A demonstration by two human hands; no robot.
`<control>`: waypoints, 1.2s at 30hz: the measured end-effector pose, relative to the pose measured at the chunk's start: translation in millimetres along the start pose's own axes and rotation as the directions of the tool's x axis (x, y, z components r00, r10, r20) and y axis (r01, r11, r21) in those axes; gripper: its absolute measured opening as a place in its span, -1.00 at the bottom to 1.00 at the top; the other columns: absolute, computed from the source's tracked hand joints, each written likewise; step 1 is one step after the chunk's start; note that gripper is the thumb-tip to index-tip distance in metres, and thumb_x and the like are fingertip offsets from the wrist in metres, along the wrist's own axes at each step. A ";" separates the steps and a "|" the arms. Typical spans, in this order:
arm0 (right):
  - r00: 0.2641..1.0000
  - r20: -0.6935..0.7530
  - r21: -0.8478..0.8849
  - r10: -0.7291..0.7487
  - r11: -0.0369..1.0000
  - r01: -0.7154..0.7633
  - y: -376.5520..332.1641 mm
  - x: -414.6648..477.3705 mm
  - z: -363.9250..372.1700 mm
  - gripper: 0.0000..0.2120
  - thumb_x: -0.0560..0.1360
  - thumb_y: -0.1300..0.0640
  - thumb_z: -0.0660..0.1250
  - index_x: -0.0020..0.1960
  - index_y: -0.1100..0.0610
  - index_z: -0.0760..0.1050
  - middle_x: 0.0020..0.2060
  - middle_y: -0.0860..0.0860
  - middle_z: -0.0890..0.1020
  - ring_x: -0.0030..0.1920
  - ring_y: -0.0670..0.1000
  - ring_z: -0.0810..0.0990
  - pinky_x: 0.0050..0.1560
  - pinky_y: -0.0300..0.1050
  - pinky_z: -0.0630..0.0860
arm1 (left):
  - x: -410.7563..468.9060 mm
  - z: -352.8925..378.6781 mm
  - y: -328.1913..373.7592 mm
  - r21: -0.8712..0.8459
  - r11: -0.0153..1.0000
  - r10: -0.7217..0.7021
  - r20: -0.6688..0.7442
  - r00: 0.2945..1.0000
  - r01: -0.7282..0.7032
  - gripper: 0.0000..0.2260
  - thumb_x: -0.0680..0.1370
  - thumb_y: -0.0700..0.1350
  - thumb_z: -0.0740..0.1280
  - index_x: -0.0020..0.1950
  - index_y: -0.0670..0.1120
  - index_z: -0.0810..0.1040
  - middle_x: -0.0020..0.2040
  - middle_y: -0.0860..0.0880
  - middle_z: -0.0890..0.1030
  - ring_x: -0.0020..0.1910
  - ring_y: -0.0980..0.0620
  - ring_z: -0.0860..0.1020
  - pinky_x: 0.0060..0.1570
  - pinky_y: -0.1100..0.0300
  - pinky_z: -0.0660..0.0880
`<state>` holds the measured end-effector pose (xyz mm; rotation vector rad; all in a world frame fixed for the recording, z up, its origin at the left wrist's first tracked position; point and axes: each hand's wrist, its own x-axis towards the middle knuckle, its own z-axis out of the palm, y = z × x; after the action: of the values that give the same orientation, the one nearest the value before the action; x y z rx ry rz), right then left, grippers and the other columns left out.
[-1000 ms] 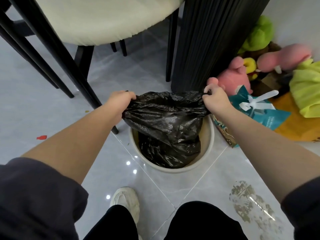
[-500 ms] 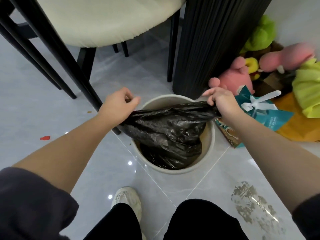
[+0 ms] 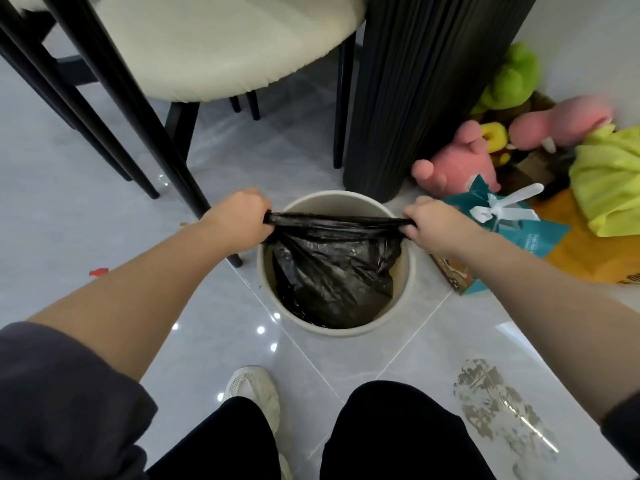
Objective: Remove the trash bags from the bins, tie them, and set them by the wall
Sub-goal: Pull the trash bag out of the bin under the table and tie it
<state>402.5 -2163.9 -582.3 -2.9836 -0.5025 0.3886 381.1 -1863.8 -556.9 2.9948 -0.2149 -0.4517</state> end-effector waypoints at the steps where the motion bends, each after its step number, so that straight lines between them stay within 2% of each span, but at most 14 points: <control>1: 0.999 -0.047 0.066 0.026 0.998 -0.023 -0.8 0.9 0.1 -0.80 0.56 0.14 0.19 0.00 0.27 0.49 -0.01 0.26 0.54 0.04 0.25 0.52 0.04 0.01 0.41 | 0.8 -0.7 3.2 -0.127 0.990 -0.062 -0.018 0.998 0.059 -0.92 0.53 -0.18 0.25 -0.12 -0.15 0.38 -0.10 -0.16 0.48 -0.11 -0.16 0.49 -0.18 0.08 0.41; 5: 0.973 -0.141 0.421 0.183 0.901 -0.108 -12.3 6.9 -3.1 -0.87 0.52 0.19 0.19 -0.18 0.17 0.44 -0.29 0.10 0.57 -0.20 0.09 0.55 -0.18 -0.08 0.41 | 6.5 -1.5 29.2 -0.538 0.841 -0.145 -0.113 0.983 0.062 -0.88 0.52 -0.15 0.31 -0.04 -0.11 0.39 -0.21 -0.04 0.48 -0.20 -0.06 0.47 -0.28 0.13 0.34; 8: 0.966 -0.083 0.770 0.246 0.631 -0.094 -28.7 11.3 -6.8 -0.80 0.50 0.27 0.26 -0.27 0.07 0.47 -0.46 0.00 0.50 -0.55 -0.18 0.47 -0.48 -0.24 0.42 | 15.1 4.5 55.0 -0.695 0.718 -0.024 -0.079 0.997 -0.038 -0.63 0.46 -0.15 0.44 0.21 -0.05 0.41 0.02 -0.02 0.56 -0.03 0.01 0.53 -0.08 0.21 0.43; 10: 0.980 -0.043 0.871 0.196 0.488 -0.059 -35.2 10.7 -7.6 -0.80 0.52 0.30 0.28 -0.22 0.08 0.51 -0.42 0.07 0.54 -0.56 -0.19 0.49 -0.50 -0.32 0.47 | 23.3 12.4 68.3 -0.722 0.689 0.075 -0.016 0.997 -0.064 -0.35 0.42 -0.14 0.48 0.44 -0.01 0.27 0.16 -0.01 0.53 0.07 0.04 0.53 0.03 0.25 0.46; 12: 0.989 -0.077 0.862 0.129 0.507 0.001 -35.4 10.2 -6.1 -0.82 0.50 0.29 0.33 -0.19 0.05 0.57 -0.32 0.11 0.62 -0.43 -0.16 0.57 -0.34 -0.28 0.55 | 30.8 19.1 79.5 -0.730 0.681 0.141 0.056 0.988 -0.056 -0.28 0.42 -0.13 0.48 0.49 0.04 0.20 0.18 0.04 0.52 -0.03 0.10 0.52 -0.21 0.36 0.47; 14: 0.987 -0.139 0.831 0.078 0.552 0.073 -33.4 9.3 -4.2 -0.84 0.48 0.26 0.37 -0.16 0.01 0.60 -0.20 0.07 0.69 -0.24 -0.11 0.63 -0.12 -0.19 0.57 | 36.3 24.9 89.4 -0.749 0.661 0.190 0.119 0.975 -0.038 -0.54 0.44 -0.15 0.43 0.30 0.10 0.43 -0.03 0.06 0.59 -0.24 0.13 0.50 -0.47 0.38 0.40; 16: 0.985 -0.163 0.829 0.061 0.550 0.104 -31.3 7.5 -1.3 -0.86 0.48 0.26 0.37 -0.13 0.04 0.62 -0.16 0.03 0.70 -0.17 -0.14 0.64 -0.05 -0.23 0.56 | 39.2 30.7 99.9 -0.767 0.641 0.174 0.150 0.973 0.004 -0.87 0.47 -0.13 0.39 -0.08 0.10 0.54 -0.31 0.08 0.54 -0.39 0.12 0.44 -0.51 0.30 0.37; 20: 0.981 -0.174 0.846 0.091 0.524 0.101 -26.3 1.0 4.1 -0.89 0.49 0.28 0.34 -0.05 0.13 0.61 -0.18 0.02 0.68 -0.19 -0.16 0.61 -0.11 -0.32 0.53 | 43.3 44.9 110.7 -0.839 0.537 0.064 0.143 0.988 0.087 -0.79 0.51 -0.12 0.36 -0.32 0.06 0.51 -0.62 0.16 0.46 -0.63 0.25 0.37 -0.58 0.39 0.27; 23: 0.963 -0.133 0.908 0.235 0.418 0.023 -14.8 -2.0 13.6 -0.87 0.53 0.24 0.28 0.01 0.13 0.58 -0.23 0.01 0.62 -0.26 -0.13 0.54 -0.24 -0.36 0.47 | 42.2 51.9 112.1 -0.861 0.485 0.008 0.183 0.983 0.156 -0.85 0.55 -0.15 0.31 -0.21 -0.03 0.59 -0.62 0.13 0.42 -0.57 0.21 0.35 -0.44 0.29 0.31; 26: 0.911 -0.026 0.806 0.411 0.548 -0.225 -0.4 -3.4 29.2 -0.83 0.57 0.04 0.17 0.08 0.04 0.49 -0.14 0.00 0.57 -0.16 0.00 0.54 -0.13 -0.14 0.50 | 41.3 54.7 109.1 -0.858 0.487 -0.026 0.172 0.985 0.163 -0.79 0.58 -0.17 0.25 -0.22 0.00 0.57 -0.44 0.09 0.49 -0.43 0.12 0.42 -0.36 0.23 0.36; 28: 0.915 0.157 0.689 0.371 0.623 -0.371 -0.3 -8.6 36.5 -0.80 0.59 0.00 0.09 0.13 0.00 0.42 -0.13 0.04 0.58 -0.23 0.04 0.54 -0.24 -0.11 0.49 | 39.1 50.5 109.7 -0.860 0.491 -0.024 0.144 0.989 0.137 -0.83 0.59 -0.16 0.23 -0.07 -0.05 0.62 -0.19 0.00 0.63 -0.18 0.04 0.57 -0.11 0.15 0.51; 30: 0.932 0.233 0.691 0.278 0.627 -0.360 -7.8 -12.3 38.7 -0.80 0.62 0.07 0.03 0.06 0.04 0.42 -0.32 0.07 0.55 -0.42 0.01 0.49 -0.44 -0.18 0.41 | 38.4 42.6 112.2 -0.860 0.492 -0.053 0.126 0.991 0.136 -0.80 0.60 -0.16 0.20 0.07 -0.09 0.62 0.00 -0.08 0.65 0.00 -0.05 0.58 0.11 0.07 0.49; 33: 0.949 0.222 0.740 0.223 0.595 -0.314 -16.3 -14.2 32.9 -0.79 0.64 0.10 0.04 -0.03 -0.03 0.43 -0.56 0.01 0.49 -0.61 -0.06 0.42 -0.58 -0.26 0.35 | 34.9 25.0 114.0 -0.834 0.537 -0.074 0.102 0.992 0.125 -0.80 0.61 -0.18 0.15 0.01 -0.13 0.57 -0.09 -0.10 0.63 -0.10 -0.05 0.56 -0.04 0.09 0.46; 36: 0.947 0.246 0.732 0.207 0.601 -0.321 -18.9 -14.7 27.5 -0.78 0.64 0.03 0.05 0.08 -0.01 0.47 -0.54 0.01 0.51 -0.59 -0.06 0.45 -0.61 -0.29 0.39 | 28.6 12.4 107.9 -0.840 0.534 -0.089 0.063 0.994 0.101 -0.79 0.59 -0.21 0.15 -0.16 -0.07 0.53 -0.28 -0.05 0.56 -0.32 0.00 0.48 -0.27 0.14 0.36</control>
<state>376.0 -2149.7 -602.9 -2.1737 0.1214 0.6407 391.2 -1975.5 -563.3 2.0227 0.1501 -0.4165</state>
